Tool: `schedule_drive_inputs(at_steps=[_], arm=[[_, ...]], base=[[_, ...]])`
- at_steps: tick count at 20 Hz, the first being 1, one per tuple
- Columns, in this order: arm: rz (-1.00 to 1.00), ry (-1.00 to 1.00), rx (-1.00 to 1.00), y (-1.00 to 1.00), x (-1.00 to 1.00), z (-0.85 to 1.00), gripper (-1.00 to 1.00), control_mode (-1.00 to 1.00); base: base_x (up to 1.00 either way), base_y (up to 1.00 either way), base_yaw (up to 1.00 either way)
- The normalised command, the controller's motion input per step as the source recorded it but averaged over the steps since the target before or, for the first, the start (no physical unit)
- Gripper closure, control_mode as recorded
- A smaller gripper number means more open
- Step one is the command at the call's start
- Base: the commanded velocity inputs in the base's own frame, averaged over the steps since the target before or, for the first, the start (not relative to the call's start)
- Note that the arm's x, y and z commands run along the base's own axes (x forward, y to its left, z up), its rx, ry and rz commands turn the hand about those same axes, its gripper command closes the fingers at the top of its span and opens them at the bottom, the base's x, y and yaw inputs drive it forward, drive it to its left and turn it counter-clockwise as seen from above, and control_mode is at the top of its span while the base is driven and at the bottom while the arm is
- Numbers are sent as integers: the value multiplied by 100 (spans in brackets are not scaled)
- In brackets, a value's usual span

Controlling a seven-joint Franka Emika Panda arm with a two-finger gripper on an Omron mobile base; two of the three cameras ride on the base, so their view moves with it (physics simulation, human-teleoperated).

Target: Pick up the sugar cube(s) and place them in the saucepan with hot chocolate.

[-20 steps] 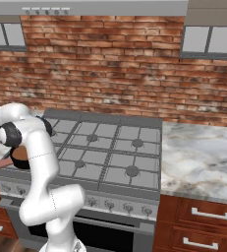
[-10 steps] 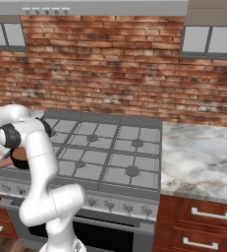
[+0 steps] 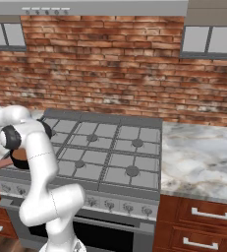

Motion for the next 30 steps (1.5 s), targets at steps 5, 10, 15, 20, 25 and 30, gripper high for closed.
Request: schedule_drive_inputs(at_steps=[5, 10, 15, 20, 25, 30], arm=[[0, 0, 0, 0, 3, -18, -100, -100], [0, 0, 0, 0, -1, -28, -100, -100], [0, 0, 0, 0, -12, -14, -100, -100], [0, 0, 0, 0, -21, -9, -100, -100], [0, 0, 0, 0, -18, -8, -100, -100], [0, 0, -1, 0, -6, -8, -100, -100]], base=[[0, 0, 0], [0, 0, 0], [0, 0, 0], [0, 0, 0], [0, 0, 0], [0, 0, 0]])
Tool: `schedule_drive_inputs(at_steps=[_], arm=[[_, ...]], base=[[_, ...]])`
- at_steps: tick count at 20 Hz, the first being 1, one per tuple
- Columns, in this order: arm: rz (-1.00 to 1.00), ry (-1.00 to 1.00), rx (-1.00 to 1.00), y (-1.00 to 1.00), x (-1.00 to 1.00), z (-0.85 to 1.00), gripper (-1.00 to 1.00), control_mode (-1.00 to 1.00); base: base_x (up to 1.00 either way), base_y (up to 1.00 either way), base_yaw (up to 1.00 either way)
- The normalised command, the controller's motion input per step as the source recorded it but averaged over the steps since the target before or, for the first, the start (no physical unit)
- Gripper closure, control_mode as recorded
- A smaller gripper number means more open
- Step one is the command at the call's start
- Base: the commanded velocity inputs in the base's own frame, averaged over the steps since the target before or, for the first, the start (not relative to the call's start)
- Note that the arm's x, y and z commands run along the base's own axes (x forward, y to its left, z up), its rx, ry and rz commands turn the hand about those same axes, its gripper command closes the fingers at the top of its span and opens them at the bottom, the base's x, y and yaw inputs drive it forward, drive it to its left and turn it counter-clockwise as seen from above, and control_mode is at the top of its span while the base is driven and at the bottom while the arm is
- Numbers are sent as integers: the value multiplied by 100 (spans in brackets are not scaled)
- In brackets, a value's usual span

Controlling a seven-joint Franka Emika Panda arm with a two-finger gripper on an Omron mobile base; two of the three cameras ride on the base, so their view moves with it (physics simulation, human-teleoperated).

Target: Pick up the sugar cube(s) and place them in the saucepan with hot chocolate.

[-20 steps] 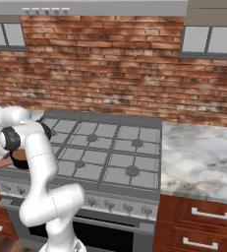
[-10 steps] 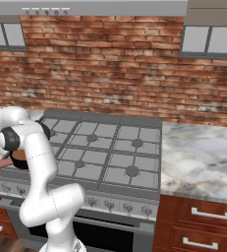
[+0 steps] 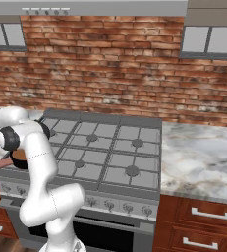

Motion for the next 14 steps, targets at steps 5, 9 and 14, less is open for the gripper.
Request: schedule_drive_inputs(at_steps=[5, 9, 14], arm=[[0, 0, -3, 0, 4, -14, -100, -100], [0, 0, -3, 0, 11, -10, -100, -100], [0, 0, -3, 0, 5, -8, -100, -100]], base=[[0, 0, 0], [0, 0, 0], [0, 0, 0]])
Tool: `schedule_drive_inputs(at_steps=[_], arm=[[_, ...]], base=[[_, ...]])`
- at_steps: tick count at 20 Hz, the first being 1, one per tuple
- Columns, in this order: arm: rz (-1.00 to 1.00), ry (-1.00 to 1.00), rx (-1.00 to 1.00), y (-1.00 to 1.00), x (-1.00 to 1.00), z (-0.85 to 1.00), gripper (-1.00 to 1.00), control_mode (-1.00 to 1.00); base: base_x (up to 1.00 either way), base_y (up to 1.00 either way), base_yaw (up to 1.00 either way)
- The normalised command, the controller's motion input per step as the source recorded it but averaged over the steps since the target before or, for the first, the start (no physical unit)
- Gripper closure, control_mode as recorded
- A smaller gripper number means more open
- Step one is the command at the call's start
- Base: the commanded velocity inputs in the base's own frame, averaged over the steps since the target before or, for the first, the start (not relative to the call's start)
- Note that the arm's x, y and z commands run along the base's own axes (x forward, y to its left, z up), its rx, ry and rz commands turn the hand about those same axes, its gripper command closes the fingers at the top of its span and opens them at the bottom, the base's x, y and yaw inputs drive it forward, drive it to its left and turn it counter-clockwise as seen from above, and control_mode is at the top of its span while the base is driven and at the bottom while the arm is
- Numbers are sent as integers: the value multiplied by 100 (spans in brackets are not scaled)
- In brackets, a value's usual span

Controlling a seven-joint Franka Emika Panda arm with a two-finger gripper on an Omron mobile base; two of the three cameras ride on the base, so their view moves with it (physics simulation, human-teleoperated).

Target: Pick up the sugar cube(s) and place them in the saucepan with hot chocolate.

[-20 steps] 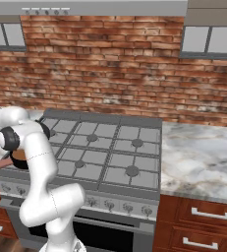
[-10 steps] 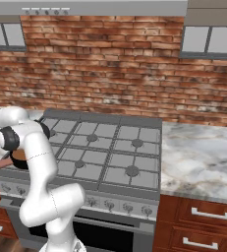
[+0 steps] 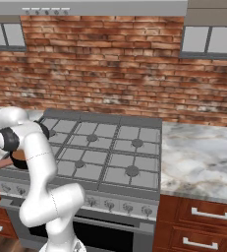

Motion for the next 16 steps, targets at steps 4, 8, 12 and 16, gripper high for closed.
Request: schedule_drive_inputs(at_steps=[4, 8, 12, 16], arm=[[0, -2, -4, 0, 19, -12, -100, -100], [0, -4, -3, 0, 13, -15, -100, -100], [0, -3, -1, 0, 6, -18, -100, -100], [0, 0, 0, 0, 0, -9, -100, -100]], base=[[0, 0, 0], [0, 0, 0], [0, 0, 0], [0, 0, 0]])
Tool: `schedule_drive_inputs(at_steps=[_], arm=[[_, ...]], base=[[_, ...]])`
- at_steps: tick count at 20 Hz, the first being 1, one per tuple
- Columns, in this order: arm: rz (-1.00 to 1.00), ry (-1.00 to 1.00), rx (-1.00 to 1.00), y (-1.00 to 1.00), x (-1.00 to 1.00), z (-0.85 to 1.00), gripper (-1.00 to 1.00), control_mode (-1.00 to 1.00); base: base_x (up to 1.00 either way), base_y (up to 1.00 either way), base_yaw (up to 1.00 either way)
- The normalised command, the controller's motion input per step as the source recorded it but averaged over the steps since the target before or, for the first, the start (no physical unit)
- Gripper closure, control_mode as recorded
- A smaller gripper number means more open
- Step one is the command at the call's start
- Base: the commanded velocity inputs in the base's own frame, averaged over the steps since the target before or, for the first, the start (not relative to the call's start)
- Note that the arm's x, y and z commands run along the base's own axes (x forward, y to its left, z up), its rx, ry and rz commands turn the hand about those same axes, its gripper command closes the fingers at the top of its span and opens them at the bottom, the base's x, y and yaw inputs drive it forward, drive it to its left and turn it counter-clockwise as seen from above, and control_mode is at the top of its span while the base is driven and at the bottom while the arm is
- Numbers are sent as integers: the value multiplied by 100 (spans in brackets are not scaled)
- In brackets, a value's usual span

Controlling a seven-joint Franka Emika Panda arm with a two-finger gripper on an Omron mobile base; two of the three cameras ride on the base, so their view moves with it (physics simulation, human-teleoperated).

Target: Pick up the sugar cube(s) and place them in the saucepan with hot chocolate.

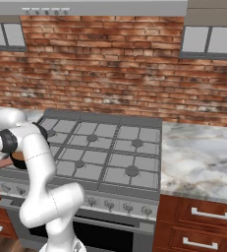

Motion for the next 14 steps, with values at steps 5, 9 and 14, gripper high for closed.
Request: schedule_drive_inputs(at_steps=[5, 9, 14], arm=[[0, 0, 0, 0, 0, -7, -100, -100], [0, 0, 0, 2, 0, -9, 100, -100], [0, 0, 0, 0, 0, -5, 100, -100]], base=[[0, 0, 0], [0, 0, 0], [0, 0, 0]])
